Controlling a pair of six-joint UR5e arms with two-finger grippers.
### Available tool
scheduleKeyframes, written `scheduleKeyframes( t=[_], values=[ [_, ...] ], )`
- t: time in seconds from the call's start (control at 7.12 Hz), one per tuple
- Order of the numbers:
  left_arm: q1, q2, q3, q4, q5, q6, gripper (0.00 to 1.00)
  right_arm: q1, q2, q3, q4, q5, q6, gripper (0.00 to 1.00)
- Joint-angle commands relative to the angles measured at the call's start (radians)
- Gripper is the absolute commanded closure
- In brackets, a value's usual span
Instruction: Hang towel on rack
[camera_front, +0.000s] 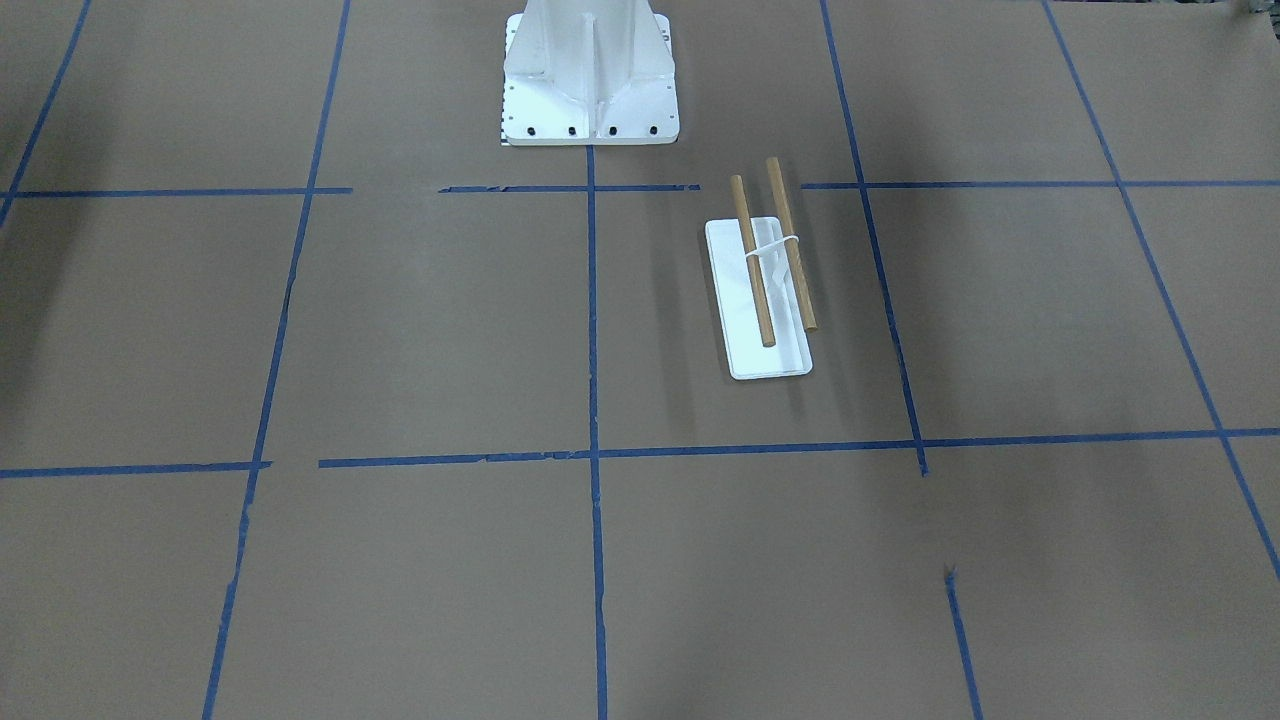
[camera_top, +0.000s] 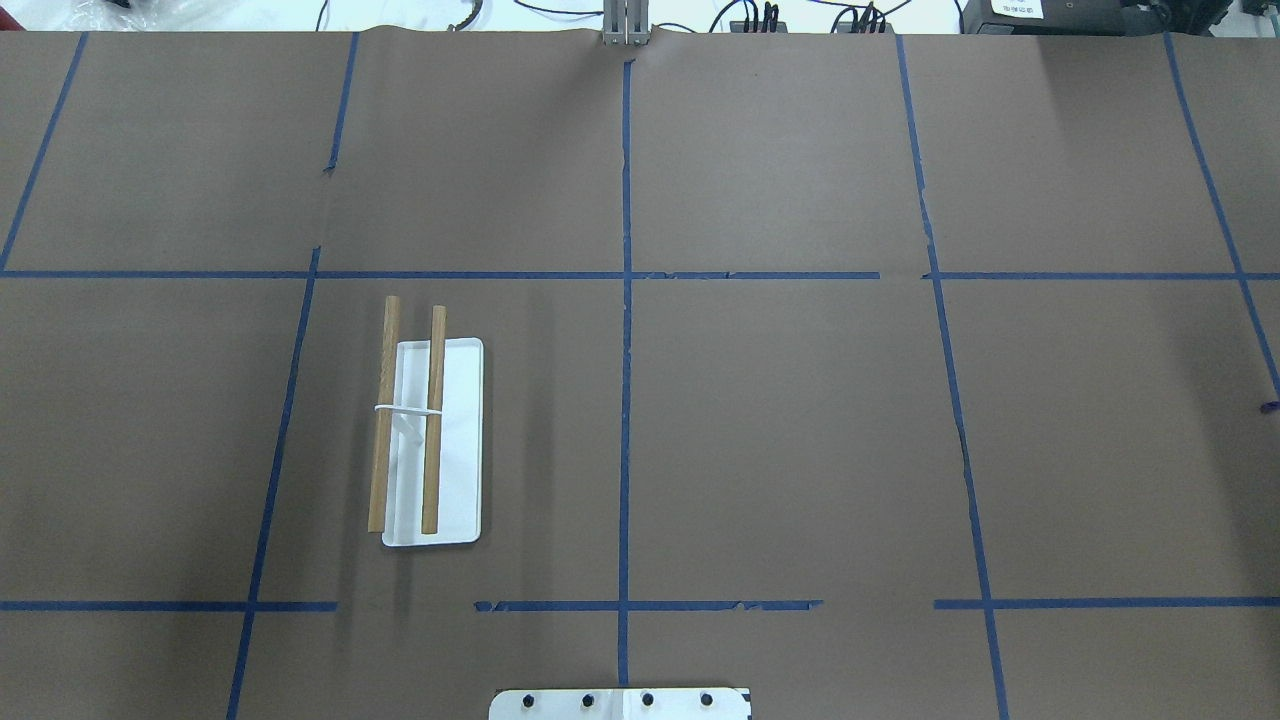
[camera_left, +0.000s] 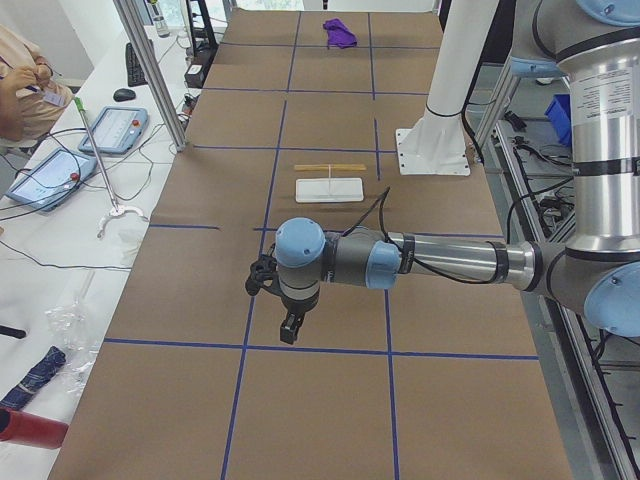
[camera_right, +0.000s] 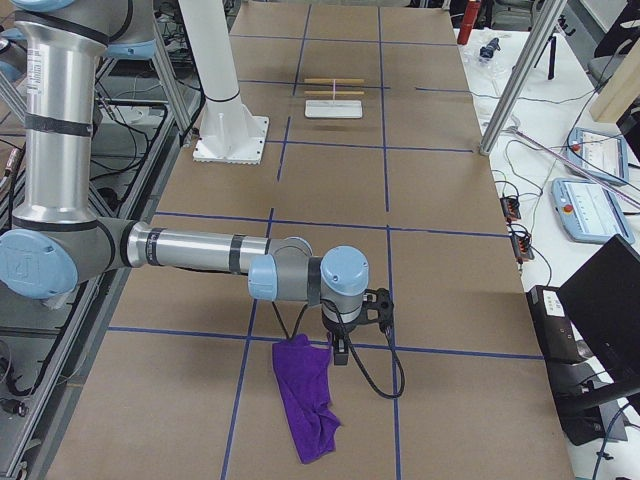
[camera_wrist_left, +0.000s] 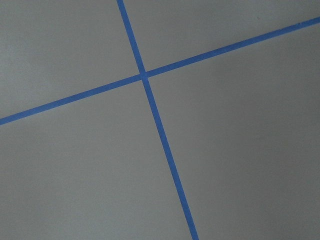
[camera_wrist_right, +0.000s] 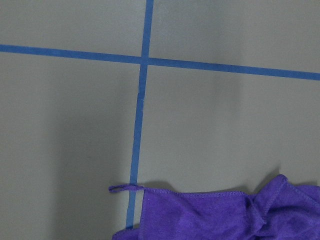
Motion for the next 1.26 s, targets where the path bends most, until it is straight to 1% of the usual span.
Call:
scheduleKeyframes(
  t=[0.0,0.56,0.84,0.98,1.12],
  values=[
    [-0.002,-0.002,-0.008,-0.002,0.001,0.004,0.0,0.0,0.0,0.002,0.0,0.0,0.0,0.0],
    [0.002,-0.008,-0.008,-0.003,0.01,-0.001,0.0,0.0,-0.006,0.0,0.002,-0.012,-0.005,0.0],
    [0.003,-0.052,-0.017,-0.048,0.004,-0.002,0.0,-0.008,0.0,0.072,0.035,-0.002,0.009,0.0],
    [0.003,-0.055,-0.026,-0.083,0.007,0.002,0.0,-0.008,-0.049,0.073,0.239,0.03,0.015,0.0],
    [0.003,-0.058,-0.015,-0.139,0.01,-0.008,0.0,-0.018,-0.081,0.065,0.419,0.035,0.014,0.0]
  ],
)
